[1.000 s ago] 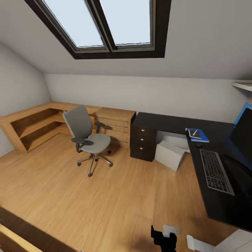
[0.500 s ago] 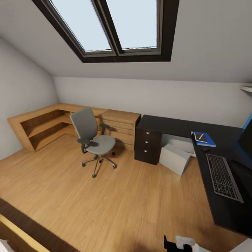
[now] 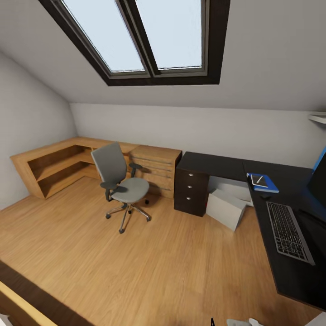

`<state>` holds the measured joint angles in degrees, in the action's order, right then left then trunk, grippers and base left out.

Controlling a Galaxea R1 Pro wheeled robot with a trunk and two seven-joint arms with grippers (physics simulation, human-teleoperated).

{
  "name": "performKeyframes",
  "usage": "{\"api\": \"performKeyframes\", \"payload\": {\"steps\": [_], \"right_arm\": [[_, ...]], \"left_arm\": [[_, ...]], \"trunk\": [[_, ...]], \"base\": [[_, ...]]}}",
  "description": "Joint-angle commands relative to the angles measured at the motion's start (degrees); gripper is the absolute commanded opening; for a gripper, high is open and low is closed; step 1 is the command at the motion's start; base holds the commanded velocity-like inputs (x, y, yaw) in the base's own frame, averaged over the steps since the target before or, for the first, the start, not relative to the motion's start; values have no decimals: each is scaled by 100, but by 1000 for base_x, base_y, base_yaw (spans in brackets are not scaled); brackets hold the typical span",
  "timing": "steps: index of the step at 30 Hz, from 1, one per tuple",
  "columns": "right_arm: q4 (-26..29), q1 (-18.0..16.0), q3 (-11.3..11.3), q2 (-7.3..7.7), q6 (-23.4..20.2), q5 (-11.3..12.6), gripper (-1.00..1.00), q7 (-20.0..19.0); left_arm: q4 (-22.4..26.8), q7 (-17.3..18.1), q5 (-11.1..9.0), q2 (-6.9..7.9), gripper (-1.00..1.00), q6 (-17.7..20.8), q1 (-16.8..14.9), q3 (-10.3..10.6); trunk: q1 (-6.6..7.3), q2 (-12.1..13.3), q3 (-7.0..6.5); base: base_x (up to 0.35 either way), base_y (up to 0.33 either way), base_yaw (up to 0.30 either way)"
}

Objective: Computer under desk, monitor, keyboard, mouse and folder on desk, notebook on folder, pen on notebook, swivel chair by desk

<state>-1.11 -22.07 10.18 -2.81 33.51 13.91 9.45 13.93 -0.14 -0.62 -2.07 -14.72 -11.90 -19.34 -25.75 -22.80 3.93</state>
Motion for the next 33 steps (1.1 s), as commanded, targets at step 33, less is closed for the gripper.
{"api": "performKeyframes", "payload": {"steps": [33], "right_arm": [[-3, 1, 54, -16, 6, 33, 100, 21]], "left_arm": [[-370, 40, 0, 17, 100, -411, -5, 0]], "trunk": [[-4, -12, -80]], "base": [[148, 0, 113]]}}
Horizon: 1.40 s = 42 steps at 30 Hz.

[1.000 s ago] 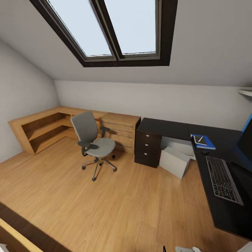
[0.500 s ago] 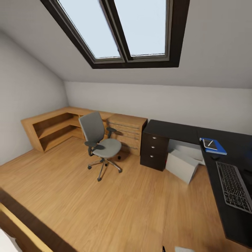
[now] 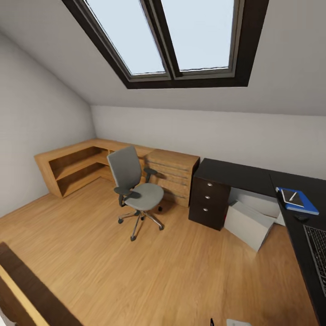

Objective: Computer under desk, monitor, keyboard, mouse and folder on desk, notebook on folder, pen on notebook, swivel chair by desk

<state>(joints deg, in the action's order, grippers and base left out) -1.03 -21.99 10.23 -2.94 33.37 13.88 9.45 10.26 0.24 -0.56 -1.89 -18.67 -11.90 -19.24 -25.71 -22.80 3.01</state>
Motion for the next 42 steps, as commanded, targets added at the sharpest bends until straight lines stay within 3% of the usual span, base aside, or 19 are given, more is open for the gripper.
{"api": "performKeyframes", "payload": {"steps": [1, 30, 42], "right_arm": [[-11, -7, 48, -3, 20, 36, 100, 22], [-11, -7, 45, 20, 21, 36, 100, 22], [-11, -7, 41, 29, 28, 36, 100, 22]], "left_arm": [[-4, 3, -6, -2, 100, -16, -5, -10], [-6, 3, -5, -5, 100, -14, -5, -7], [-8, 3, 10, -18, 100, -14, -5, 1]], "trunk": [[-7, -12, 13], [-7, -12, 12], [-7, -12, 12]], "base": [[332, 0, 41], [325, -132, 215], [102, -83, 123]]}}
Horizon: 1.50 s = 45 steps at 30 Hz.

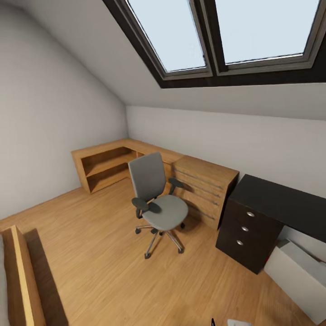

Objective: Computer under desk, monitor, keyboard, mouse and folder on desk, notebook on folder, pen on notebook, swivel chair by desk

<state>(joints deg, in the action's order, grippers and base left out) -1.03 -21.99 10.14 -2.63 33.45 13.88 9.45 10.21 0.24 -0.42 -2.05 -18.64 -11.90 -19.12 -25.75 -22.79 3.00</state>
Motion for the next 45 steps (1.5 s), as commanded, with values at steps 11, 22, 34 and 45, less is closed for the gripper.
{"api": "performKeyframes", "payload": {"steps": [11, 22, 34, 45], "right_arm": [[-11, -7, 50, -8, 19, 36, 100, 22], [-11, -7, 50, -10, 18, 36, 100, 22], [-11, -7, 52, -17, 13, 55, 100, 22], [-11, -7, 57, -19, 14, 39, 100, 22]], "left_arm": [[-10, 3, 0, -1, 100, -17, -5, -9], [-10, 3, 0, 0, 100, -17, -5, -8], [-10, 3, 0, -6, 100, -17, -5, -5], [-10, 3, -2, -5, 100, -17, -5, -6]], "trunk": [[-4, -13, 13], [-4, -13, 19], [-4, -13, 42], [-4, -13, 68]], "base": [[74, -5, 130], [302, 0, 231], [157, -11, 239], [231, -155, 239]]}}
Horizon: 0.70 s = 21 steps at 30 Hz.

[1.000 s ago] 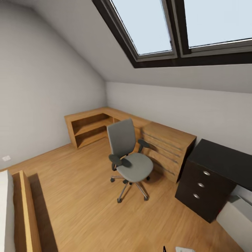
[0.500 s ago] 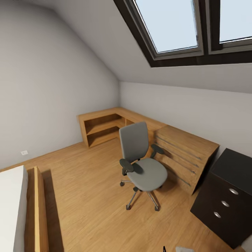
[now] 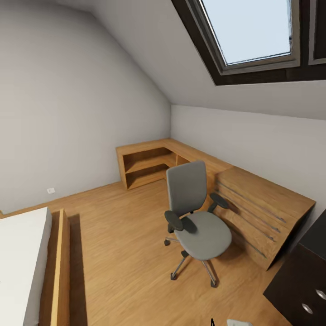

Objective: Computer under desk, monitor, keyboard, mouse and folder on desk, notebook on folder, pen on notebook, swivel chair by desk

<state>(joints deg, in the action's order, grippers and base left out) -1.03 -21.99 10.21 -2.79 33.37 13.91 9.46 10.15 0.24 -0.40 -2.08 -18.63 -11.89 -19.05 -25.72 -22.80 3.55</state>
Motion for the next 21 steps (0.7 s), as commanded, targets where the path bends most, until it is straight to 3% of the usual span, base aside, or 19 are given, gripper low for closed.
{"api": "performKeyframes", "payload": {"steps": [1, 10, 21], "right_arm": [[-11, -7, 50, -2, 21, 36, 100, 21], [-11, -7, 51, -6, 20, 33, 100, 21], [-11, -7, 51, -11, 20, 25, 100, 14]], "left_arm": [[-4, 3, -4, -2, 100, -18, -6, -12], [-4, 3, -4, -2, 100, -18, -6, -14], [-4, 3, -4, 5, 100, -18, -6, -19]], "trunk": [[-6, -12, 16], [-6, -12, 50], [-6, -12, 103]], "base": [[259, -185, 239], [241, -203, 238], [41, -45, 237]]}}
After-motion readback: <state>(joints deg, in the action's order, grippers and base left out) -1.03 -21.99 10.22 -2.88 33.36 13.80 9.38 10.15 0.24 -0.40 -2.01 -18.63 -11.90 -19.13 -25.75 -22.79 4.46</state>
